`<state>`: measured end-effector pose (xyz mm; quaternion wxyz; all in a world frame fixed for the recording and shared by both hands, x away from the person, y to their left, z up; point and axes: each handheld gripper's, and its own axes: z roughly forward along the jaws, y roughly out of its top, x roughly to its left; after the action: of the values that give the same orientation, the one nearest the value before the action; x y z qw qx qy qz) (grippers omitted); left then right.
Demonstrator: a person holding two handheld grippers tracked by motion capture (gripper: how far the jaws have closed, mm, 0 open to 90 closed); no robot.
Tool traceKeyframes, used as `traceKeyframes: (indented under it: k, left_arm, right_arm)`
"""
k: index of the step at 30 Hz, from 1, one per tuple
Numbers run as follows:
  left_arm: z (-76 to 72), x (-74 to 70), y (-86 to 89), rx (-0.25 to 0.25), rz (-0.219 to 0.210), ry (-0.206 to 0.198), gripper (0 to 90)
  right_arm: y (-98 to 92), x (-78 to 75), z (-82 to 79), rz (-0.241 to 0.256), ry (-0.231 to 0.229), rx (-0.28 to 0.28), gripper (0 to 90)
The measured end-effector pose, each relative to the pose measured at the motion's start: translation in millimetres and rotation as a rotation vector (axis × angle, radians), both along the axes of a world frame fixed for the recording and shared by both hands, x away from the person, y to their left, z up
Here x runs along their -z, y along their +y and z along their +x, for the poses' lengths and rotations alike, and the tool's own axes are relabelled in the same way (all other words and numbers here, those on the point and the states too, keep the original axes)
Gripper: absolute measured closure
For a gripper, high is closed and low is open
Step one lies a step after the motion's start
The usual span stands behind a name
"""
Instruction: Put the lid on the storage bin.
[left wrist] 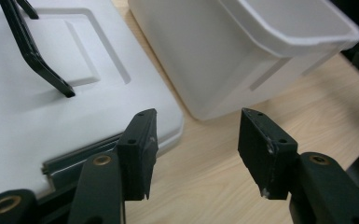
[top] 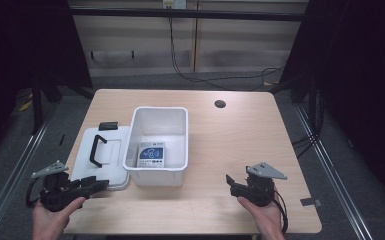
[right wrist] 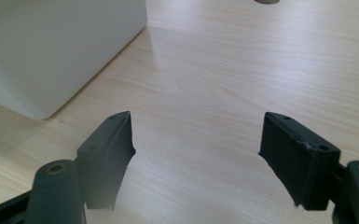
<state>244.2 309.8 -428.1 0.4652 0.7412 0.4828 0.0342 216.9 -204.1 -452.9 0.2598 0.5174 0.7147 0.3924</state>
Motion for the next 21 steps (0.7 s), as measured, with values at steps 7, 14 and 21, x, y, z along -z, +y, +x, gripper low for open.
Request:
traceKeyframes:
  k: [7, 14, 21]
  left_arm:
    - [-0.8, -3.7, 4.8, -0.032, -0.051, 0.022, 55.6]
    - [7.1, -12.4, 6.8, -0.046, 0.037, 0.056, 51.9]
    - [16.4, -19.9, 9.8, -0.049, 0.073, 0.084, 47.8]
  right_arm:
    - [3.3, -2.0, -4.6, 0.013, 0.018, -0.021, 25.8]
    - [7.7, -4.6, -8.5, 0.012, 0.031, -0.046, 25.8]
    - [8.4, -5.9, -9.9, 0.015, 0.033, -0.061, 25.9]
